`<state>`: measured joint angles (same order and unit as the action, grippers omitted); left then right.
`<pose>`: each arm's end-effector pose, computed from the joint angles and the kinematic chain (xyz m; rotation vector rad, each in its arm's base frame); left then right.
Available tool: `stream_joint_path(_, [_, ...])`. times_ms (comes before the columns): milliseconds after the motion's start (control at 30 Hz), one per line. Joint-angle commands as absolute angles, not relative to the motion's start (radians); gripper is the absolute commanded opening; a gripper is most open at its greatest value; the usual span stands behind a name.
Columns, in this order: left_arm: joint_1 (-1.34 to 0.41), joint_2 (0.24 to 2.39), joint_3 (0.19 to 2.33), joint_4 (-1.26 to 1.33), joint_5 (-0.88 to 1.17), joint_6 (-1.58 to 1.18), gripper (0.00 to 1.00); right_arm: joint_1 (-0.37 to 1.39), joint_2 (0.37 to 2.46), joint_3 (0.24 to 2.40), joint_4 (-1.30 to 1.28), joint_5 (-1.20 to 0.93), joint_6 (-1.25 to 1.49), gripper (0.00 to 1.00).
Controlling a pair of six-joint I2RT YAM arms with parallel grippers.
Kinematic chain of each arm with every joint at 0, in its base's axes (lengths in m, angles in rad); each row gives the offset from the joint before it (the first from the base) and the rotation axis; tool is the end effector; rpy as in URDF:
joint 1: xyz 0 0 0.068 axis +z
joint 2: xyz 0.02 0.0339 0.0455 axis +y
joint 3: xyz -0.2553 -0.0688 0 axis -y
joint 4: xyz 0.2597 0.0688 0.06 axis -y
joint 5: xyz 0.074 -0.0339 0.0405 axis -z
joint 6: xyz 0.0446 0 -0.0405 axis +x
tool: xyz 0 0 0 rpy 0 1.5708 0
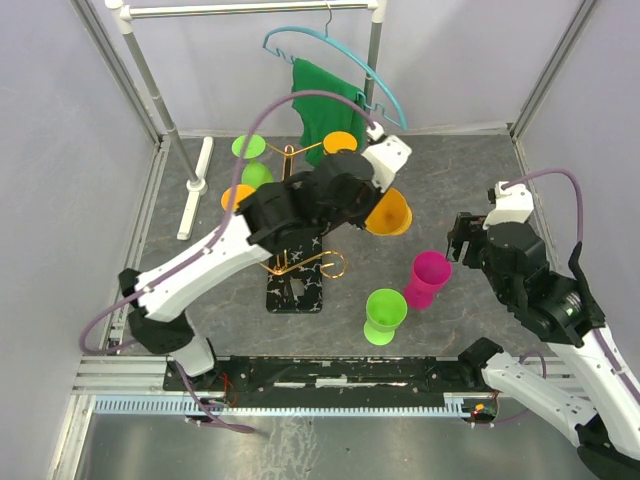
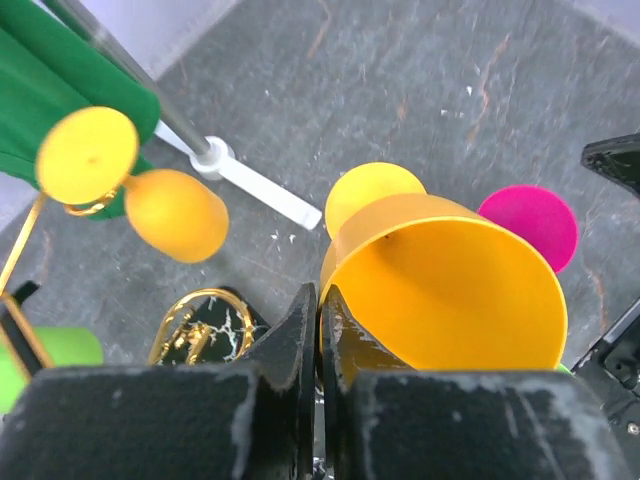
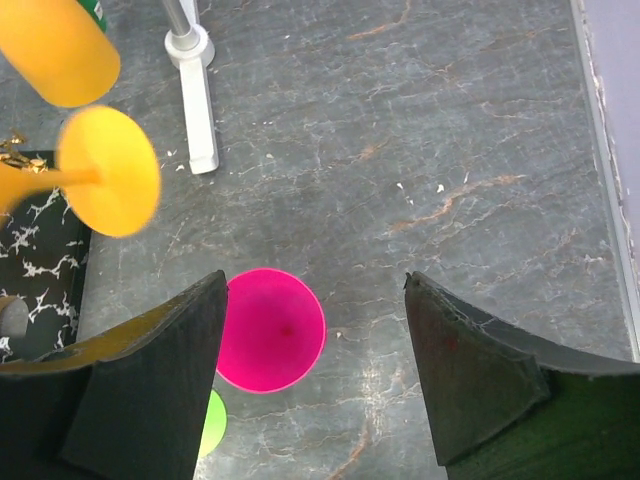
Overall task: Place the wine glass upside down on the wine glass rack
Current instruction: Pick up the wine glass at the center of the board, then turn the wine glass upside down at the wine rack.
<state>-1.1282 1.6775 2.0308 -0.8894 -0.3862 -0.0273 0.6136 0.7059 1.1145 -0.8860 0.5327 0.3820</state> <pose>0.1733 -0.3265 0.4546 0.8843 1.8801 -0.3035 0.1275 0.0621 0.3857 0.0964 1.9767 0.0993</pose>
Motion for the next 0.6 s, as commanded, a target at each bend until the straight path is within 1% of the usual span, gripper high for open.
stream_joint_path(0, [-1.136,1.531,1.961,-0.719,-0.453,0.093,0.03,0.617,0.683,1.172,-0.892,0.596,0.415,0.8])
stream_joint_path(33, [-1.138,1.484,1.897,-0.655,-0.46,0.126,0.03,0.617,0.677,1.176,-0.888,0.585,0.429,0.8])
stream_joint_path(100, [-1.14,1.373,1.735,-0.447,-0.458,0.199,0.03,0.618,0.663,1.173,-0.856,0.537,0.457,0.8])
stream_joint_path(267, [-1.14,1.139,1.355,0.056,-0.399,0.379,0.03,0.617,0.652,1.123,-0.645,0.345,0.592,0.78])
stream_joint_path(433, [-1.14,1.053,1.083,0.529,-0.342,0.563,0.03,0.617,0.719,1.055,-0.34,0.08,0.786,0.78])
stream_joint_path(567, [-1.141,1.062,0.989,0.736,-0.349,0.631,0.03,0.617,0.774,1.013,-0.136,-0.044,0.942,0.78])
